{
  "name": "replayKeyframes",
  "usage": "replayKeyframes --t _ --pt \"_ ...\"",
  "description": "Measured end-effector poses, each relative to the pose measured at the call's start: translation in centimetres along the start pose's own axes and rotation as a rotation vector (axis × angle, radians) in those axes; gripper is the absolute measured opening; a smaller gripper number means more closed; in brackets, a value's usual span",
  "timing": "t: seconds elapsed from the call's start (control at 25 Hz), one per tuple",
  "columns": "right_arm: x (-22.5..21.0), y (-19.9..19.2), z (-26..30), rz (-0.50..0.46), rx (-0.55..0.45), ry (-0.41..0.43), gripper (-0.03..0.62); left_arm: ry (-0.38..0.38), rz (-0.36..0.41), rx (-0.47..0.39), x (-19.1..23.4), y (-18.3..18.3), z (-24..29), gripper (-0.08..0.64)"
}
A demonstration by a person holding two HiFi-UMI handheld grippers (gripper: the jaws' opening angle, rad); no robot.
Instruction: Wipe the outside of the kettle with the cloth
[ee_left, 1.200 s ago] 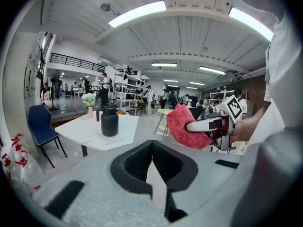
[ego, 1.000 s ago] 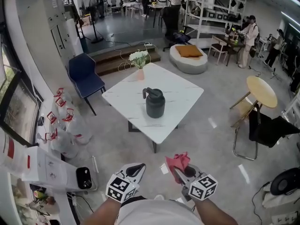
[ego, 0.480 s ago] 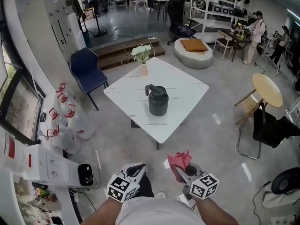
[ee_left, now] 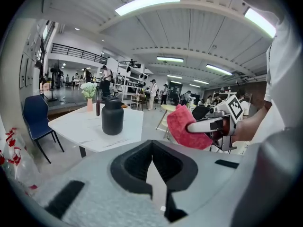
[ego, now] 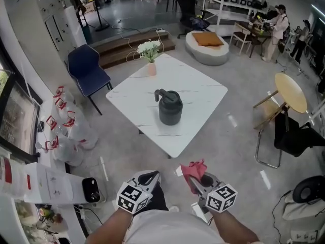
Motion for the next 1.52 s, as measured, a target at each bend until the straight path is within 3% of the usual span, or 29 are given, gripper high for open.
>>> replayKeyframes --t 0.16,0.72,0.96,1.32,1.52 --pt "-2.3 2.2 2.5 0.003 0.003 -0.021 0.112 -0.015 -0.001 0.016 3.0 1.2 2.4 0.000" --pt "-9.4 11.6 12.4 -0.040 -0.006 -0.114 0.112 -0.064 0.043 -0.058 16.3 10.2 12.4 0.000" --pt "-11.6 13.2 15.0 -0.029 -0.024 -0.189 0.112 -0.100 0.042 -0.065 20.6 11.8 15.9 0.000" --pt "-13.4 14.5 16.6 -0.006 -0.055 -0.263 0.112 -0.103 0.120 -0.036 25.1 13.2 20.6 0.000" --pt "-14.4 15.3 16.6 -0.010 -0.061 -0.266 0.112 -0.062 0.194 -0.025 26.4 14.0 23.3 0.030"
Point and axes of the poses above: the fingertips, and each gripper's own axes: z forward along the fingers, x to its left, y out of its top, the point moved 9 cm from there along -z, backward along the fingers, and after that the axes turned 13 degrees about y, right-handed, at the moved point
